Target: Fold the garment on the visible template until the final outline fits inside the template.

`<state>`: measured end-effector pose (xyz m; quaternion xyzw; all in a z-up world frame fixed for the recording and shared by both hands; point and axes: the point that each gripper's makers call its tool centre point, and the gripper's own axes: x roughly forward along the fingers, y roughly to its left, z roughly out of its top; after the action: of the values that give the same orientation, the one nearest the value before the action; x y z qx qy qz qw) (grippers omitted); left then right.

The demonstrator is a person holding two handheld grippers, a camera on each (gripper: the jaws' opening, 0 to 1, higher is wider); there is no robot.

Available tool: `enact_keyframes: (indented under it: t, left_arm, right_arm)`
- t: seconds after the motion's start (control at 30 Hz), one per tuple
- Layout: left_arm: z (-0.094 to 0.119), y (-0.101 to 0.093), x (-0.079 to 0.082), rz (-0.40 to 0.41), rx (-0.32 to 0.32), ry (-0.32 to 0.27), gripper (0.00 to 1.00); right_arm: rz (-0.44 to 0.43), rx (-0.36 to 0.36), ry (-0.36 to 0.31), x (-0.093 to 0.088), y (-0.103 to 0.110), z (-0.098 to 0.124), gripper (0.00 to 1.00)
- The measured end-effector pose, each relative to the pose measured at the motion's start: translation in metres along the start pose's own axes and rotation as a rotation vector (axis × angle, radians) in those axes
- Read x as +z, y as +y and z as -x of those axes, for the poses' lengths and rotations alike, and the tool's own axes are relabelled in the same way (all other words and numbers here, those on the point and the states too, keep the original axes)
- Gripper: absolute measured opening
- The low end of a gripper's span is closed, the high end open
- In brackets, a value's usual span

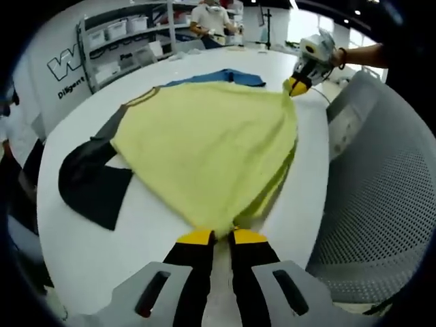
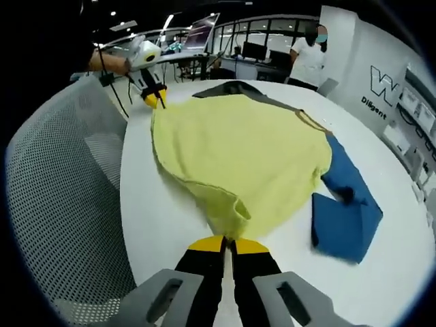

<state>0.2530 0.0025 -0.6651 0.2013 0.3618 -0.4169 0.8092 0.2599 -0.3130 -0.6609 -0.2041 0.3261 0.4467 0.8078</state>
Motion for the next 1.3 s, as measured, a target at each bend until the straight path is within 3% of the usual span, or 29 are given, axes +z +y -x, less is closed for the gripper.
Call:
enact_keyframes:
  t: [0.07,0.1,0.2,0.43,0.47,0.53,0.67,0.7,0.9,0.97,1.3]
  left_arm:
    - [0.005,-0.001,0.001,0.036,0.012,-0.014,0.2]
    - [0.008,0.0,0.0,0.049,0.019,-0.014,0.25]
    - [0.017,-0.001,-0.003,0.137,0.046,-0.013,0.34]
    - [0.026,0.004,-0.01,0.334,0.141,-0.028,0.42]
    - [0.026,0.008,-0.014,0.383,0.171,-0.013,0.43]
    - [0.024,0.012,-0.017,0.367,0.204,0.0,0.42]
    - [0.018,0.007,-0.021,0.344,0.205,0.035,0.39]
    - [0.018,0.007,-0.02,0.354,0.202,0.026,0.37]
    - [0.01,0.006,-0.014,0.401,0.213,-0.002,0.28]
    - [0.009,0.007,-0.012,0.408,0.22,-0.013,0.24]
    - [-0.003,0.004,-0.011,0.458,0.219,0.039,0.15]
  right_arm:
    - [-0.074,-0.002,-0.024,0.004,0.001,0.005,0.02]
    - [-0.142,0.005,-0.032,0.007,0.003,0.01,0.07]
    - [-0.235,-0.001,-0.046,0.009,0.004,0.018,0.18]
    - [-0.496,-0.024,-0.079,0.017,0.008,0.032,0.3]
    - [-0.482,-0.023,-0.083,0.018,0.008,0.032,0.31]
    - [-0.507,-0.058,-0.054,0.014,0.008,0.031,0.3]
    - [-0.535,-0.089,-0.027,0.007,0.01,0.023,0.3]
    - [-0.571,-0.111,0.015,-0.001,0.01,0.021,0.3]
    - [-0.605,-0.161,0.076,-0.014,0.013,0.009,0.24]
    - [-0.581,-0.186,0.104,-0.018,0.01,0.008,0.23]
    - [-0.567,-0.187,0.129,-0.02,0.01,0.004,0.16]
